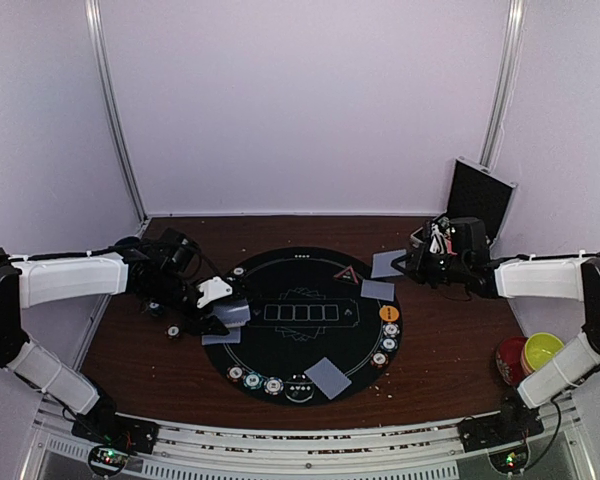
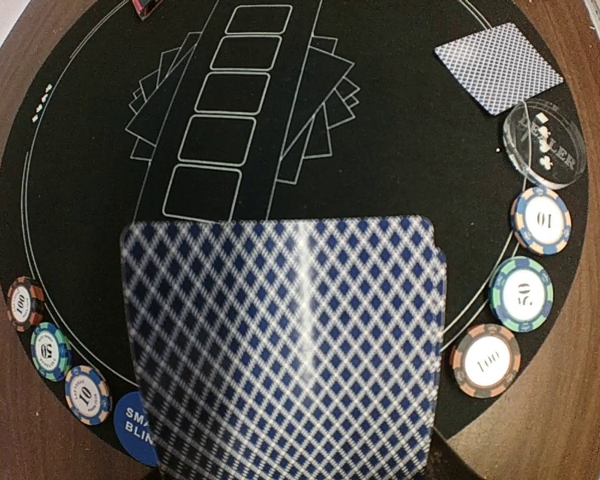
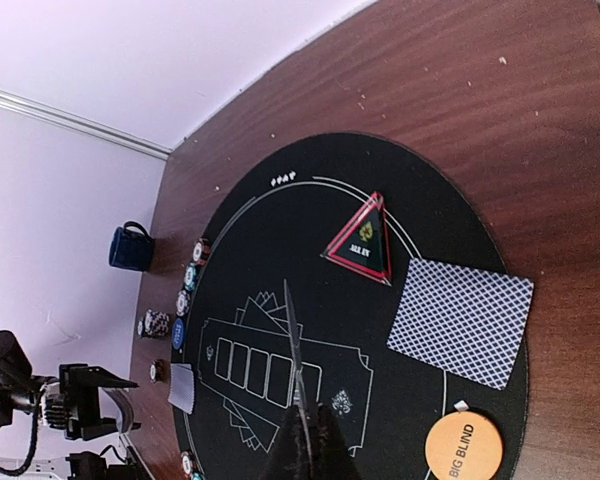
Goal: Distribute texas hold em gaming equipment
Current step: Distribute the poker card in the big blind area, then pick up the poker card from the face-down deck piles.
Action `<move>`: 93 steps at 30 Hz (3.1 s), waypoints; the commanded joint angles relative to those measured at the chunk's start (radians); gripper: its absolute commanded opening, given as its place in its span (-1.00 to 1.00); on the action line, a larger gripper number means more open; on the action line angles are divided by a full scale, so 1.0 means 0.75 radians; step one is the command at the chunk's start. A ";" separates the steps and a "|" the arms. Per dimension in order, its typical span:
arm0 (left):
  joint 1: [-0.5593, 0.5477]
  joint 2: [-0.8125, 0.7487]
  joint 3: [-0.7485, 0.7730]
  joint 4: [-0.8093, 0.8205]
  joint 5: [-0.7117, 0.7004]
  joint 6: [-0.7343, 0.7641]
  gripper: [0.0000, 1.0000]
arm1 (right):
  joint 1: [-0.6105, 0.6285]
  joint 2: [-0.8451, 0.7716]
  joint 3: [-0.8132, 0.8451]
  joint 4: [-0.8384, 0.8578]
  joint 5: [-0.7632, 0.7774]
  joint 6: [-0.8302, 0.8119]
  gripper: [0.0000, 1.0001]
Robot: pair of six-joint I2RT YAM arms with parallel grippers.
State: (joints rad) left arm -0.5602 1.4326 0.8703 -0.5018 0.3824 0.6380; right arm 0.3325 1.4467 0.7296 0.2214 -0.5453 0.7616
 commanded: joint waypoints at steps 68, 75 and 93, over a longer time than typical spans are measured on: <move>-0.010 -0.020 -0.033 0.066 0.014 0.008 0.06 | -0.024 0.220 0.173 -0.274 0.390 -0.087 0.43; -0.010 -0.030 -0.035 0.064 0.005 0.011 0.06 | 0.219 0.038 0.077 -0.033 0.216 -0.101 0.60; -0.020 -0.076 -0.050 0.065 0.012 0.010 0.06 | 0.812 0.698 0.580 0.361 0.025 0.137 0.48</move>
State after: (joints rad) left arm -0.5690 1.4044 0.8429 -0.4866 0.3779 0.6380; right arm 0.9051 1.8812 1.0782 0.4362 -0.4999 0.8253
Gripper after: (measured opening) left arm 0.534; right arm 0.750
